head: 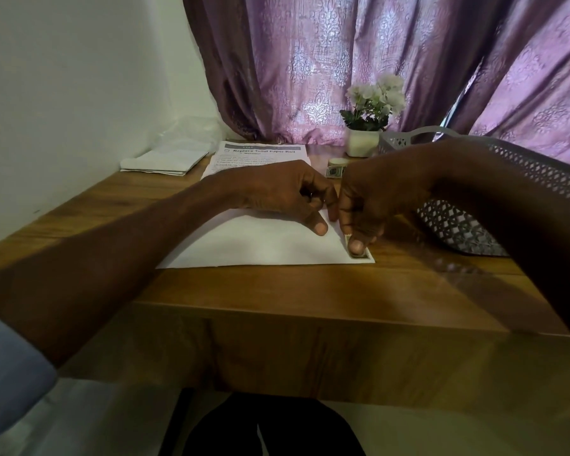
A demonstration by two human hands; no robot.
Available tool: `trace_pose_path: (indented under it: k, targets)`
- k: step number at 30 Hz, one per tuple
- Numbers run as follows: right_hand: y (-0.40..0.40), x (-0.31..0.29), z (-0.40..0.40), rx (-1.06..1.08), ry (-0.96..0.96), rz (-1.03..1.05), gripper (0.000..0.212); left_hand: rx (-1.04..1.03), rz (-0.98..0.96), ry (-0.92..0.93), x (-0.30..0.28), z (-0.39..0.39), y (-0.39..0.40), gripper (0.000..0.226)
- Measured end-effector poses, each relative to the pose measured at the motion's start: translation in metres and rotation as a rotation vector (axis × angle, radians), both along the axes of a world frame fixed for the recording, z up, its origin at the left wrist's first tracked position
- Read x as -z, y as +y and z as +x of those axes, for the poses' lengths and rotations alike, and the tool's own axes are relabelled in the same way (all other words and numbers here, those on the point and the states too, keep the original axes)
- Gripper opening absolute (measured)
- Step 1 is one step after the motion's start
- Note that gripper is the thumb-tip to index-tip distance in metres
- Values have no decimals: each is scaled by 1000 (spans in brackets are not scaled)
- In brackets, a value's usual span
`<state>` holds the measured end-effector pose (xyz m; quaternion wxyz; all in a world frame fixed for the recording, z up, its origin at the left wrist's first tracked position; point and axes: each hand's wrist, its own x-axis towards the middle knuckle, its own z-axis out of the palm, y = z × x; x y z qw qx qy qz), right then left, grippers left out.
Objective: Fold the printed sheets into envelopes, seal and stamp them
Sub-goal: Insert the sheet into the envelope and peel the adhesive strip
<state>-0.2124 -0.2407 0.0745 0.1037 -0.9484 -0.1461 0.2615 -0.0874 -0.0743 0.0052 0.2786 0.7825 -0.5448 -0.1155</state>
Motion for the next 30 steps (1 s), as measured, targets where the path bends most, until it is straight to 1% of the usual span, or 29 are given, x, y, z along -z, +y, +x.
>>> trace_pose_path:
  k: [4, 6, 13, 14, 16, 17, 18, 22, 24, 27, 29, 30]
  targets:
    - [1, 2, 0, 11, -6, -9, 20, 10, 9, 9, -1, -1, 1, 23]
    - [3, 2, 0, 24, -17, -28, 19, 18, 10, 8, -1, -1, 1, 21]
    - [12, 11, 3, 80, -117, -200, 15, 8, -9, 1, 1, -3, 0, 18]
    - [13, 11, 3, 91, -116, -216, 22, 17, -14, -2, 1, -4, 0, 19]
    - [15, 11, 4, 122, -81, -216, 43, 24, -25, -4, 1, -4, -1, 22]
    - [15, 11, 5, 139, -64, -209, 49, 15, -26, -6, 1, -5, -1, 22]
    - [15, 10, 6, 151, -51, -203, 50, 6, -25, -7, 1, -6, -1, 21]
    - [12, 11, 8, 162, -44, -195, 40, -20, -53, 30, 1, -10, 0, 12]
    - [9, 11, 8, 143, -55, -194, 41, -65, -31, 14, -1, -15, -4, 5]
    - [6, 13, 7, 153, -75, -182, 46, -82, 70, -82, -3, -27, -14, 11]
    - [5, 14, 5, 158, -81, -168, 47, -94, 102, -85, -5, -33, -16, 16]
    - [4, 14, 4, 157, -86, -161, 42, -91, 118, -78, -5, -34, -16, 18]
